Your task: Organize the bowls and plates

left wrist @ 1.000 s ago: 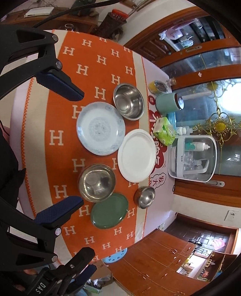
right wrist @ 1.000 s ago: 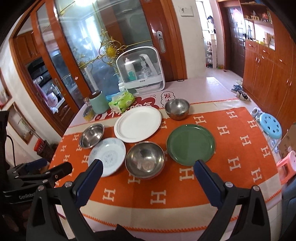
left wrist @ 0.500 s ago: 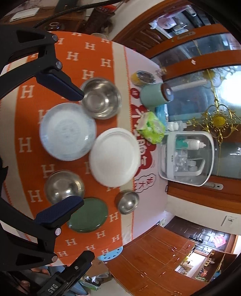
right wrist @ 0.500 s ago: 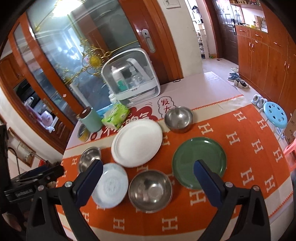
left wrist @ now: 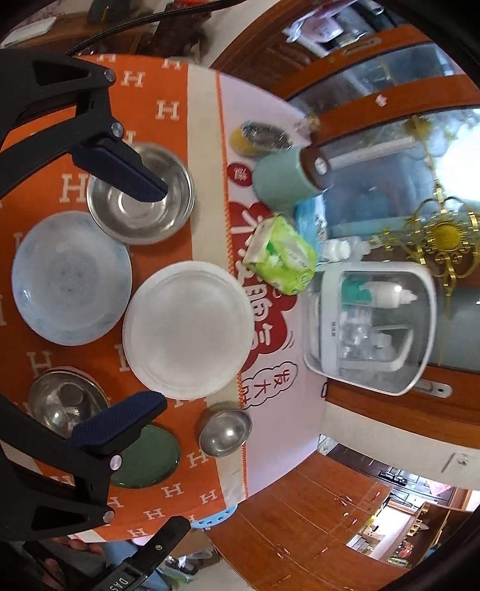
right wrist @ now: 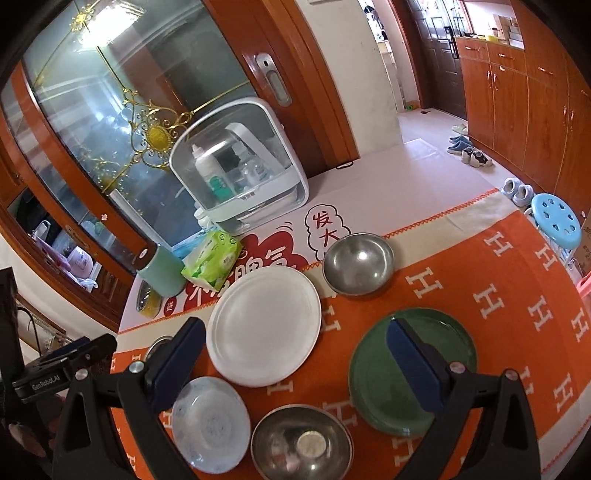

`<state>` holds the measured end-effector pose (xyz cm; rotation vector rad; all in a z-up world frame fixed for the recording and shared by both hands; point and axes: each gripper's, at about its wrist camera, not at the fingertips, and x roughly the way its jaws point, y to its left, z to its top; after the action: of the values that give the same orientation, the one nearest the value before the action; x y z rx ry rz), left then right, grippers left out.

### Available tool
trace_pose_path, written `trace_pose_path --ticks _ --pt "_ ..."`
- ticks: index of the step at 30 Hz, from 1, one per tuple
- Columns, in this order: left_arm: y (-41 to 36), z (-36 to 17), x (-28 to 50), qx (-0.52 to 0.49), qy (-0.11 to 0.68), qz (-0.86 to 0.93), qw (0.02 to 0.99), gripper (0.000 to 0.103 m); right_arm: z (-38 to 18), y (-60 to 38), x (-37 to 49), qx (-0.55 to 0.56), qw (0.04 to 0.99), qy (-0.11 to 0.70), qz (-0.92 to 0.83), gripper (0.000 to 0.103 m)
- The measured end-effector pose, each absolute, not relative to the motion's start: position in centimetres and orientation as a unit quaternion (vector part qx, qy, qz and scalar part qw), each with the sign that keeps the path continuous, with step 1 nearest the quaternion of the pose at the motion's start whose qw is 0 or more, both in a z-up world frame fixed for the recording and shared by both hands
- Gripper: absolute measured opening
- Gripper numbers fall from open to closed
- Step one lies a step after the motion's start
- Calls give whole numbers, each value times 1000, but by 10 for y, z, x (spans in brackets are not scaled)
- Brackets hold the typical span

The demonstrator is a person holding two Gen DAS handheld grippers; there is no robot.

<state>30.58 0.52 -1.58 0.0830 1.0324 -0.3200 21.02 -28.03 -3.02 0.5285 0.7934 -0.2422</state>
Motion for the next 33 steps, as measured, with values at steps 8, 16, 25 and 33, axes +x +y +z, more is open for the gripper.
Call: trace_pose_path --ticks 8,16,25,33 --pt "-3 -69 341 23 508 -167 845 102 -65 -288 244 255 881 387 -91 99" --pt "-1 -124 367 3 544 -163 823 102 -103 -290 266 258 878 397 -69 99" --pt "4 -170 391 -46 580 -175 794 102 -146 -291 287 278 858 427 -55 99" --pt "-2 -199 402 -61 602 -176 776 101 -176 -292 298 307 835 454 -42 90"
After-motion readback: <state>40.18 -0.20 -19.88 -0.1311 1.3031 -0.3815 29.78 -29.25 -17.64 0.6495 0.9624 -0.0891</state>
